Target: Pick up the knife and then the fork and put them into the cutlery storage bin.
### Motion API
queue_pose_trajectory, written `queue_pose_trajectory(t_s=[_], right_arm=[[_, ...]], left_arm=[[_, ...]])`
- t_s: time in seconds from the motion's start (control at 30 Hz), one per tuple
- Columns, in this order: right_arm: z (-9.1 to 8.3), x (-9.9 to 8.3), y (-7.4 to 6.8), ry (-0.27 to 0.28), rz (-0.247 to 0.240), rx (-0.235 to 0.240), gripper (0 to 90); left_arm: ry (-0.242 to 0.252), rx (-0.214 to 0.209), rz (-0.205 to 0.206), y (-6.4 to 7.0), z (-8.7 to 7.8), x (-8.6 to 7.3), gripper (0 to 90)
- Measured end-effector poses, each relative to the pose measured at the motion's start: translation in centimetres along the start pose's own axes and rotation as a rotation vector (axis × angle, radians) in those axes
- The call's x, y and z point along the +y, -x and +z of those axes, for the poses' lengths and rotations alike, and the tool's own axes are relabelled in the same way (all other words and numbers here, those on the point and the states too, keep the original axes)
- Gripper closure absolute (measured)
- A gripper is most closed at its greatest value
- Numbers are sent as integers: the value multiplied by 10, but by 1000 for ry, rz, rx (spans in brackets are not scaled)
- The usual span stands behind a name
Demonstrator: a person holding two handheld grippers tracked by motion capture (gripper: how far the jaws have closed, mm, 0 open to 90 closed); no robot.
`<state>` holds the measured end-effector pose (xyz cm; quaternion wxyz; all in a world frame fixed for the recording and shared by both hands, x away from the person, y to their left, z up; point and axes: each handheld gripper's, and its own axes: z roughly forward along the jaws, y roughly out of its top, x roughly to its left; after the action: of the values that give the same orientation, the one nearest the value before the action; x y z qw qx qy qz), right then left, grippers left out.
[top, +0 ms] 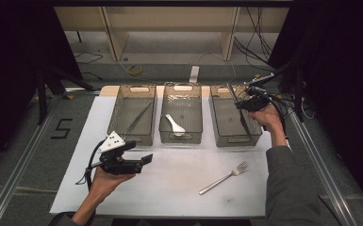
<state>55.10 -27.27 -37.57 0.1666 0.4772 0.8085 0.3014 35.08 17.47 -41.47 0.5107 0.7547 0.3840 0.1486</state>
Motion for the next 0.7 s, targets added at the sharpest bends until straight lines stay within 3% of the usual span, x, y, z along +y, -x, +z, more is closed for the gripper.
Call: queue_pose_trajectory(t_s=[0.33,0.37,0.4,0.43,0.47,0.53,0.7], right_arm=[[11,-5,-2,-42,7,-10,806],[12,-5,-2,-39,14,-21,886],[10,-5,-1,-22,36,-21,824],[10,-4,0,-21,53,0,701],[10,-2,-1,-44,52,28,596],[11,0,-5,-79,20,-9,507],[7,2,-10,-57,17,16,347]], left_arm=[[-1,0,0,0,0,0,156],[0,0,0,0,0,0,156],[-2,0,1,0,0,0,156],[-2,1,1,0,0,0,156],[-2,0,1,0,0,0,156],[0,0,1,0,0,0,156],[-1,0,2,1,0,0,155]])
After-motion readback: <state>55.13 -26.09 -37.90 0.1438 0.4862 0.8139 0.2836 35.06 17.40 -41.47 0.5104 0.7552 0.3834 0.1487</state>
